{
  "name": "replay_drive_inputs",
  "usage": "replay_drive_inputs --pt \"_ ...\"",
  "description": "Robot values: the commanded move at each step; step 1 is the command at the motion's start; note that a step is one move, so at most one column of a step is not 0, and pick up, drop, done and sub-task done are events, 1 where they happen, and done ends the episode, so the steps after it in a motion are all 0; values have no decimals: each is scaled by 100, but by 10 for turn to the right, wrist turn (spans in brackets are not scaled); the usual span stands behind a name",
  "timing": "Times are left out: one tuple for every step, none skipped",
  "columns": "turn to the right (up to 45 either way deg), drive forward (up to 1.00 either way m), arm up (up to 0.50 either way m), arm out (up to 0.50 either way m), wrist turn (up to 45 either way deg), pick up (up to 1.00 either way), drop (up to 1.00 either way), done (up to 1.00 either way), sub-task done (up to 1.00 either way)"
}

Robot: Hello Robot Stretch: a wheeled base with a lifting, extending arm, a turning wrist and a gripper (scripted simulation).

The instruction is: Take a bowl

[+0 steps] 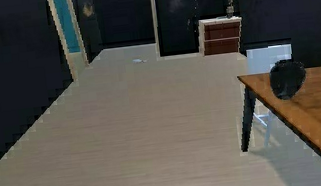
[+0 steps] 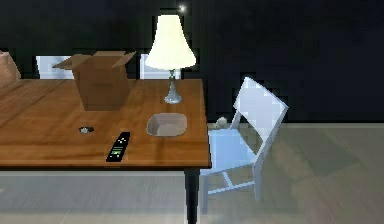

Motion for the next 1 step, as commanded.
replay_drive_inputs --pt "0 0 50 0 0 0 0 0 0"
